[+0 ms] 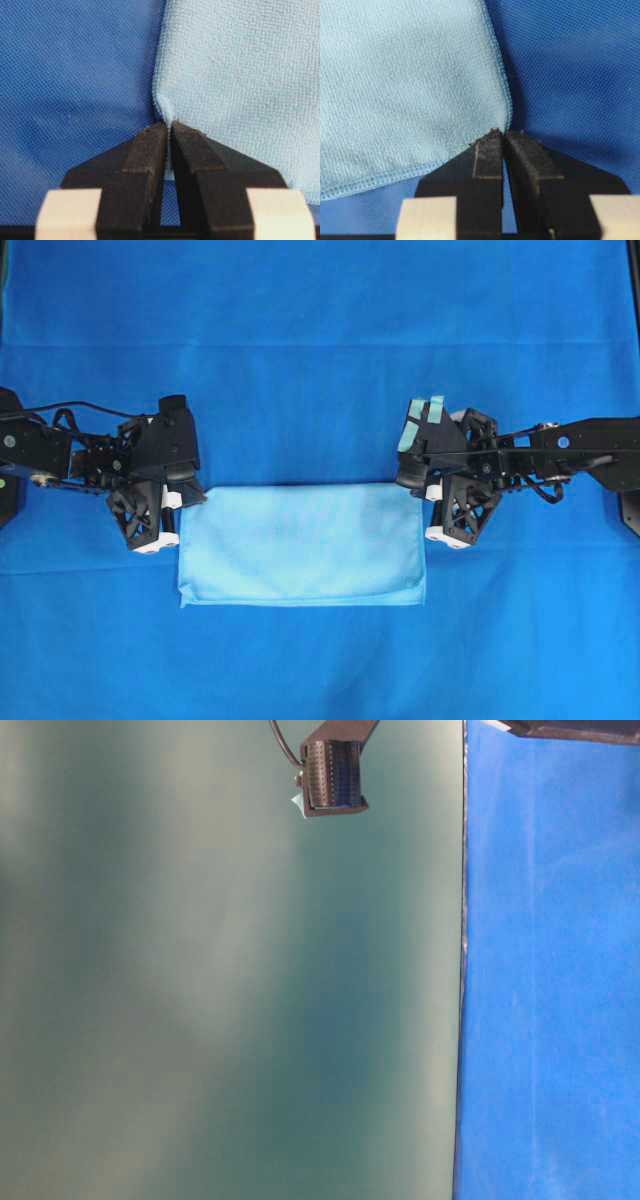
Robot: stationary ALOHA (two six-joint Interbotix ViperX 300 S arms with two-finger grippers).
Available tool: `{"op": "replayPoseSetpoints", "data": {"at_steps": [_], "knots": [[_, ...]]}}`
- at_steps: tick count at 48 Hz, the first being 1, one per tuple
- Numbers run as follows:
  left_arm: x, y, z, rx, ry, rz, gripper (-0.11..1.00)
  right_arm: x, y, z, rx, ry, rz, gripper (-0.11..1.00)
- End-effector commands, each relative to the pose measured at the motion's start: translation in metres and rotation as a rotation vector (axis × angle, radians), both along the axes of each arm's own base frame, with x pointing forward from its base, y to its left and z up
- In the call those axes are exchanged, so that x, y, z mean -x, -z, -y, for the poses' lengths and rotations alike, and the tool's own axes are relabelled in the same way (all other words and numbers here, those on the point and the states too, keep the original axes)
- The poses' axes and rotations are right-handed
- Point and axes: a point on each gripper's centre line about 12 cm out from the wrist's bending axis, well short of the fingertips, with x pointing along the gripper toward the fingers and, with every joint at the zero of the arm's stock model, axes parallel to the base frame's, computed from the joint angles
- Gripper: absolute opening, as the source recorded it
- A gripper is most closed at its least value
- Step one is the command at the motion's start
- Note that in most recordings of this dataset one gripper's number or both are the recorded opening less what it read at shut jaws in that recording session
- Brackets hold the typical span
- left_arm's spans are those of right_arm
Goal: Fold the light blue towel.
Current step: 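Grasp the left and right ends of the folded strip with both grippers, then lift the strip and swing it, laying it lengthwise toward the right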
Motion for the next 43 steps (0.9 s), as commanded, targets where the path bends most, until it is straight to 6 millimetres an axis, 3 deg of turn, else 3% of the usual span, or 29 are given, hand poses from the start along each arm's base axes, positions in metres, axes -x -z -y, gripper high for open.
{"op": "replayPoseSetpoints", "data": {"at_steps": [1, 6, 13, 32, 37, 43], "knots": [[-0.006, -0.004, 0.003, 0.002, 0.008, 0.014, 0.01, -0.006, -0.008, -0.002, 0.000, -0.008, 0.037, 0.03], [-0.010, -0.010, 0.003, 0.005, 0.005, 0.006, 0.01, -0.005, -0.014, -0.003, 0.002, -0.011, 0.040, 0.03], [-0.014, -0.034, 0.004, 0.008, 0.008, -0.013, 0.01, -0.002, -0.042, -0.005, 0.012, -0.017, 0.067, 0.03], [-0.008, -0.124, 0.009, 0.016, 0.035, 0.099, 0.01, 0.020, -0.125, -0.021, 0.051, -0.070, 0.113, 0.03], [-0.005, -0.134, 0.010, 0.018, 0.038, 0.131, 0.01, 0.024, -0.142, -0.027, 0.058, -0.091, 0.140, 0.03], [-0.004, -0.137, 0.010, 0.018, 0.038, 0.139, 0.01, 0.027, -0.147, -0.028, 0.068, -0.098, 0.153, 0.03]]}}
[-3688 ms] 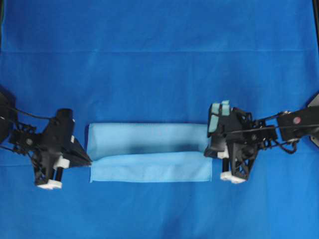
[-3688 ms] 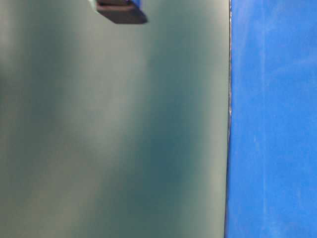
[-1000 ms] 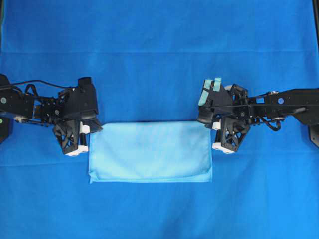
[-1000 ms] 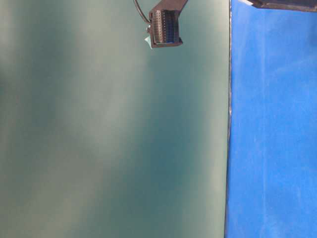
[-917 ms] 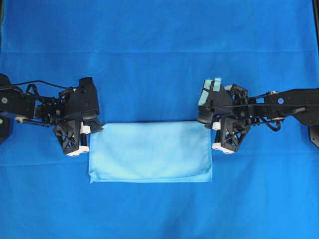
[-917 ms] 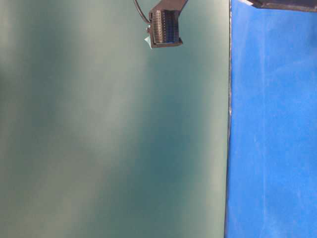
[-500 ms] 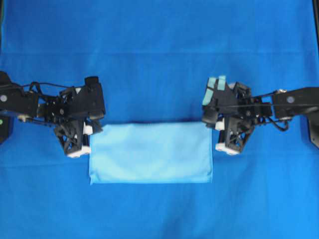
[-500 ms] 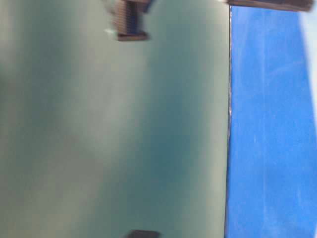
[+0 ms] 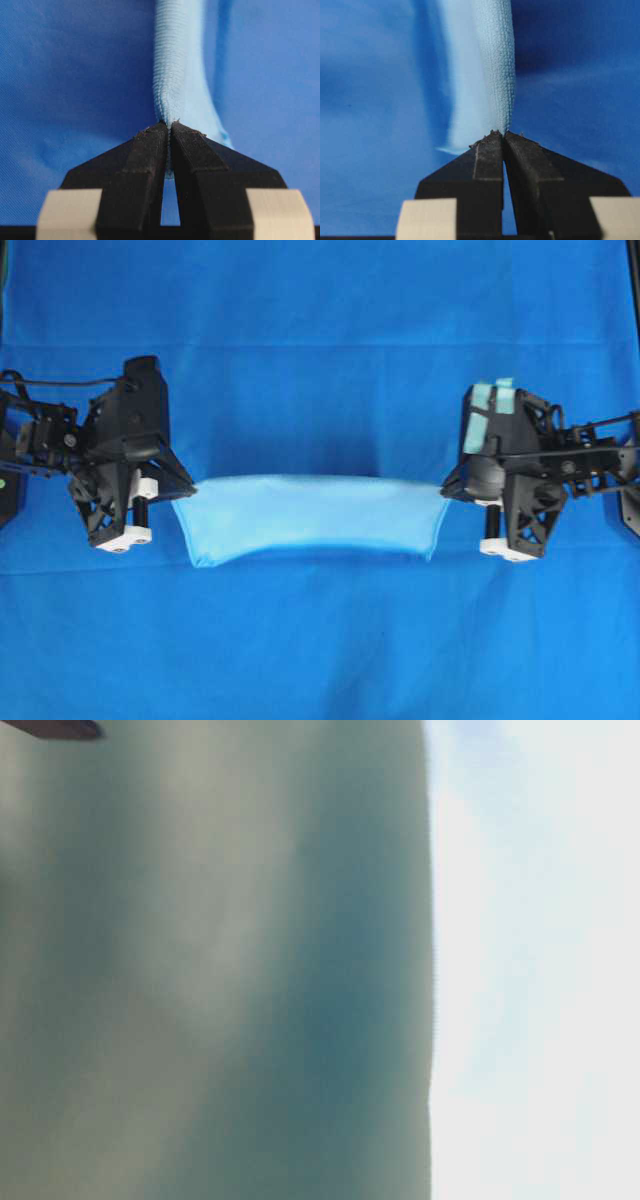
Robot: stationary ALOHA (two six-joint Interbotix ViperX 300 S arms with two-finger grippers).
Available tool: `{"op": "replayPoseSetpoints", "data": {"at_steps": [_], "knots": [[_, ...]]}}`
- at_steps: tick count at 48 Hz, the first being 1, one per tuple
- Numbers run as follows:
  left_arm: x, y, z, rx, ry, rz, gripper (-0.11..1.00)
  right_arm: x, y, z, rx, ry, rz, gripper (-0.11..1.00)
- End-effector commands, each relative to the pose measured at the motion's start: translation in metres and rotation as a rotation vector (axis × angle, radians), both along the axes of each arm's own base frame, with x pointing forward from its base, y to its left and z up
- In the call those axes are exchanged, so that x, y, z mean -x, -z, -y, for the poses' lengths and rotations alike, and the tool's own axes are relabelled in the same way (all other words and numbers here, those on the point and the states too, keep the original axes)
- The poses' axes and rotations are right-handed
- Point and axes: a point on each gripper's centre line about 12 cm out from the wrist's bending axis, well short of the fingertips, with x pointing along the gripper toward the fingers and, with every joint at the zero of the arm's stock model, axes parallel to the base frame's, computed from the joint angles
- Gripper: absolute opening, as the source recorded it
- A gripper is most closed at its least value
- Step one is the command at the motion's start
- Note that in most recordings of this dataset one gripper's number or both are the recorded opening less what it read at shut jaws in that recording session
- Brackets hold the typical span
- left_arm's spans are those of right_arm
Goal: Fold the light blue towel.
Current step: 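Lift the strip and swing it, laying it lengthwise toward the right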
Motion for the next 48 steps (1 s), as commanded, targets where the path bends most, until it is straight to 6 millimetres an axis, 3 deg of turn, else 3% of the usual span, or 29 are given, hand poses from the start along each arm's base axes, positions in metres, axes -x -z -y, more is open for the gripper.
{"op": "replayPoseSetpoints", "data": {"at_steps": [1, 12, 22, 39, 48], "knots": [[-0.004, -0.012, 0.001, 0.000, 0.006, 0.038, 0.01, -0.002, -0.013, 0.000, 0.004, -0.003, 0.038, 0.03], [-0.005, -0.012, 0.001, -0.005, 0.011, 0.045, 0.01, -0.003, -0.013, 0.010, 0.037, 0.022, 0.040, 0.03], [-0.023, -0.019, 0.014, -0.007, 0.054, 0.136, 0.01, 0.000, -0.008, 0.054, 0.085, 0.168, 0.018, 0.03], [-0.101, -0.036, 0.039, -0.083, 0.175, 0.266, 0.01, 0.006, -0.011, 0.133, 0.196, 0.366, 0.013, 0.03], [-0.138, -0.039, 0.054, -0.133, 0.244, 0.302, 0.01, -0.004, -0.016, 0.159, 0.237, 0.396, 0.056, 0.03]]}}
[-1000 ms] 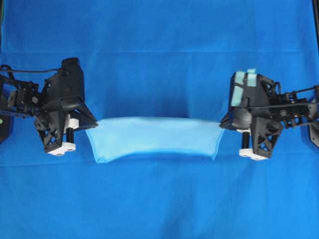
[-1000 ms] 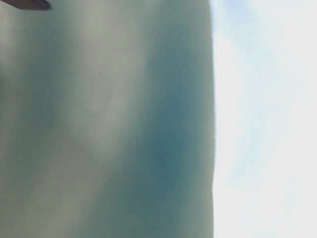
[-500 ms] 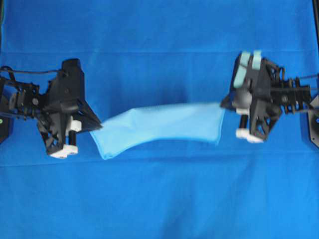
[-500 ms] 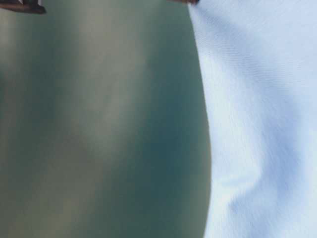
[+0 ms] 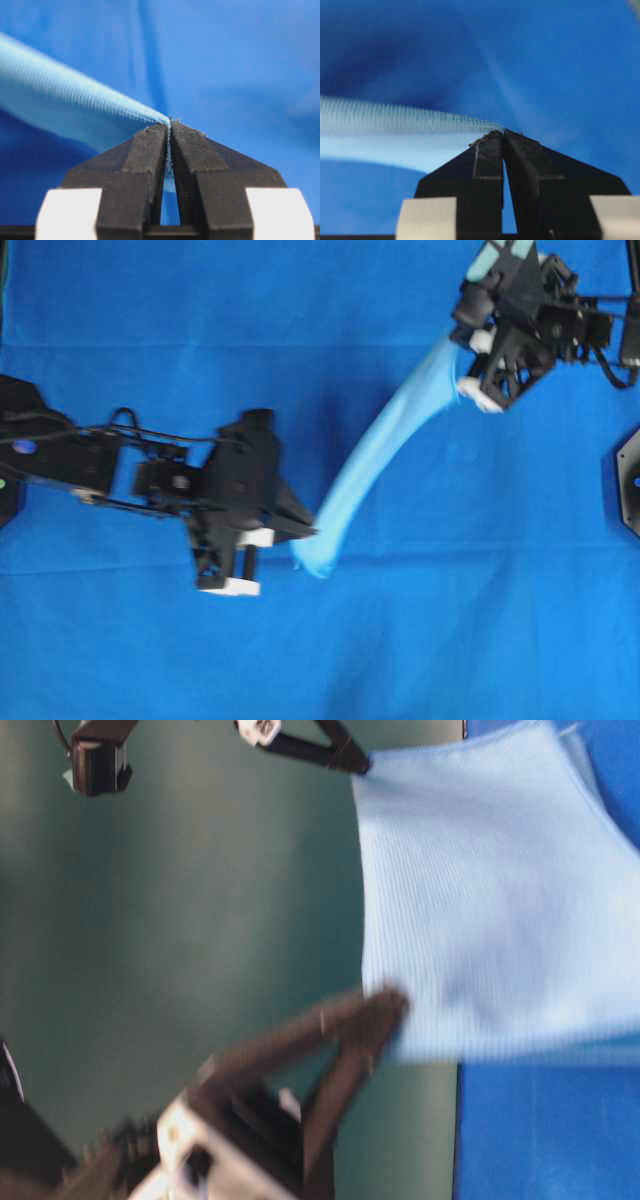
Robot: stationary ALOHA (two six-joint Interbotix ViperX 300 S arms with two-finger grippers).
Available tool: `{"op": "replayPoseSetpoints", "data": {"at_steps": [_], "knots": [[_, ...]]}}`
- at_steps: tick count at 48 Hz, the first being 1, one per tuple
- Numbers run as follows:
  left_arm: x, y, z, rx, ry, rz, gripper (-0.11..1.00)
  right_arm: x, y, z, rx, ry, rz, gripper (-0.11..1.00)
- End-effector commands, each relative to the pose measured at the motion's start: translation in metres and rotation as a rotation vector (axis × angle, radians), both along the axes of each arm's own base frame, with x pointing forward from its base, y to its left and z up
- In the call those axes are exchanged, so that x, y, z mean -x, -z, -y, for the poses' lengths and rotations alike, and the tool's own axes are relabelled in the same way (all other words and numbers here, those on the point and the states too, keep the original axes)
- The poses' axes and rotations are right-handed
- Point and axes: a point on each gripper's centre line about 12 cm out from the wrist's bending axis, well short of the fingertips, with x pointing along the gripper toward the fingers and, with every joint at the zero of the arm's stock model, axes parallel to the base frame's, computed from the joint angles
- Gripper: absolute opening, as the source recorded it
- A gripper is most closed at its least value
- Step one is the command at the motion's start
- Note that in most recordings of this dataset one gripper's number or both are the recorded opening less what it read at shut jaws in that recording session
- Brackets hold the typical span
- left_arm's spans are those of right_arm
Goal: Fold the light blue towel.
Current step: 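Lift the strip and swing it, laying it lengthwise toward the right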
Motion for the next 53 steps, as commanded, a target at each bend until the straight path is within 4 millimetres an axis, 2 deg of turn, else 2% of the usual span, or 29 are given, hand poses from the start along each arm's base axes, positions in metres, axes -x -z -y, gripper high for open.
{"op": "replayPoseSetpoints", "data": {"at_steps": [1, 12, 20, 29, 37, 53], "knots": [[-0.019, -0.015, 0.012, -0.005, 0.030, 0.060, 0.01, -0.009, -0.015, 0.014, 0.033, 0.012, 0.056, 0.03], [-0.043, -0.009, 0.022, -0.007, 0.046, 0.071, 0.01, -0.033, -0.021, 0.033, 0.057, 0.015, 0.102, 0.03], [-0.044, -0.009, 0.026, -0.005, 0.053, 0.085, 0.01, -0.046, -0.024, 0.037, 0.064, 0.007, 0.115, 0.03], [-0.044, -0.009, 0.027, 0.001, 0.051, 0.086, 0.01, -0.045, -0.023, 0.037, 0.062, 0.008, 0.113, 0.03], [-0.061, -0.017, 0.029, 0.003, 0.053, 0.146, 0.01, -0.032, -0.022, 0.038, 0.059, 0.029, 0.108, 0.03], [-0.131, -0.019, 0.039, 0.017, 0.045, 0.259, 0.01, 0.024, -0.022, 0.029, 0.062, 0.088, 0.078, 0.03]]}}
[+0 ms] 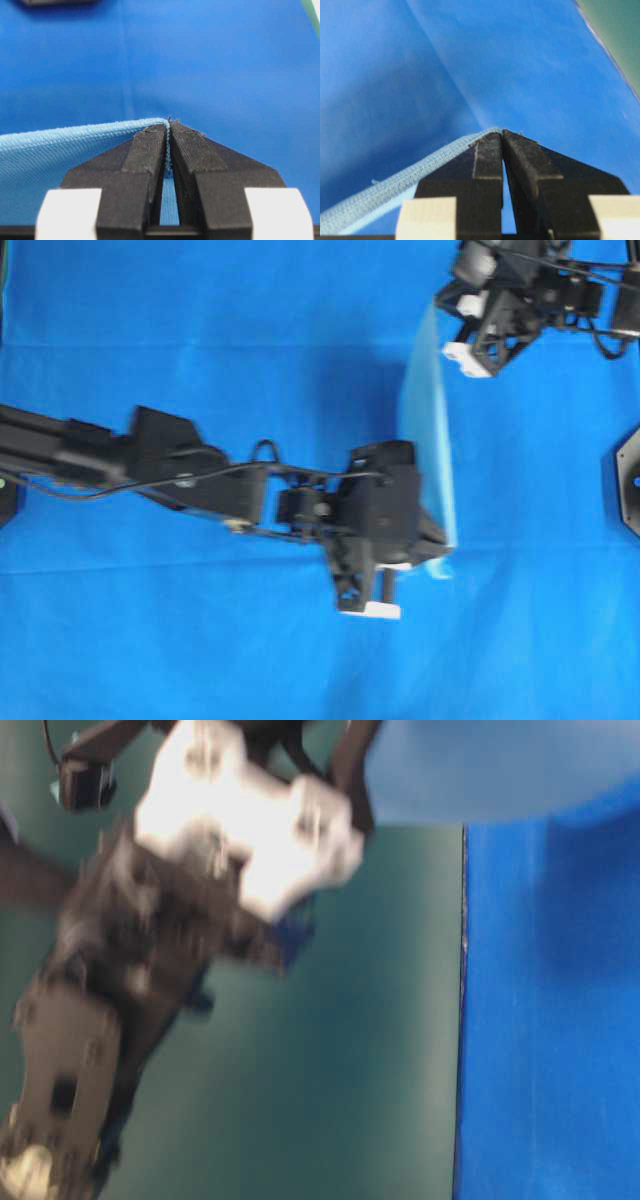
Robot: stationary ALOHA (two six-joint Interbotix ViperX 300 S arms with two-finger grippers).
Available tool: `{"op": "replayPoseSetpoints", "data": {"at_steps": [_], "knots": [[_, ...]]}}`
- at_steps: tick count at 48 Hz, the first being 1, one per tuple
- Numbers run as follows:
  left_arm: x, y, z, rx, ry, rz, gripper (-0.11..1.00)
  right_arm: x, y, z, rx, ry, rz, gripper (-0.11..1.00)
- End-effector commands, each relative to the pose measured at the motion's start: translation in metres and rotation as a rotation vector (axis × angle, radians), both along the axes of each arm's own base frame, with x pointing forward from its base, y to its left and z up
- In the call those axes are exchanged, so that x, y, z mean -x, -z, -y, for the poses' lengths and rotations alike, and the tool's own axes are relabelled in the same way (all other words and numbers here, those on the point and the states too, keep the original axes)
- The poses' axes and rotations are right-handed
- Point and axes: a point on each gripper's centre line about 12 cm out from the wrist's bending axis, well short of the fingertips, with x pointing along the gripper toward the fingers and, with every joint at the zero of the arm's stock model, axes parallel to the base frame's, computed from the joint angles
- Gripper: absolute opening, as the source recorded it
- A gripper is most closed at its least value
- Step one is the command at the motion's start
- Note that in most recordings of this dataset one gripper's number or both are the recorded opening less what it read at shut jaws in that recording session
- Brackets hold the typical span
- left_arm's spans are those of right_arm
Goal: Fold the light blue towel.
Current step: 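Lift the strip and swing it, laying it lengthwise toward the right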
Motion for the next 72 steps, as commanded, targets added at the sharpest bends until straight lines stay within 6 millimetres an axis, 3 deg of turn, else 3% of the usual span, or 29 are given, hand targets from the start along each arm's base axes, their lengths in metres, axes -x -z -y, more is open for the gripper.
{"op": "replayPoseSetpoints", "data": {"at_steps": [1, 9, 18, 29, 46, 53, 72], "knots": [[-0.016, -0.026, 0.017, 0.014, 0.026, 0.089, 0.01, 0.017, -0.011, 0.006, 0.021, 0.045, 0.011, 0.03], [-0.042, -0.016, 0.015, 0.025, 0.012, 0.159, 0.01, 0.034, -0.009, 0.002, 0.014, 0.072, -0.032, 0.03], [-0.047, -0.005, 0.014, 0.034, 0.008, 0.210, 0.01, 0.030, -0.001, 0.004, 0.013, 0.056, -0.059, 0.03], [-0.024, 0.014, 0.014, 0.049, 0.004, 0.172, 0.01, -0.012, 0.025, 0.014, 0.000, -0.023, -0.054, 0.03], [0.047, 0.057, 0.010, 0.156, -0.040, 0.075, 0.01, -0.080, 0.056, 0.018, -0.012, -0.132, -0.020, 0.03], [0.059, 0.068, 0.007, 0.161, -0.047, 0.053, 0.01, -0.088, 0.069, 0.017, -0.024, -0.147, -0.036, 0.03], [0.054, 0.092, 0.005, 0.156, -0.057, 0.027, 0.02, -0.092, 0.080, 0.014, -0.031, -0.169, -0.035, 0.03]]}}
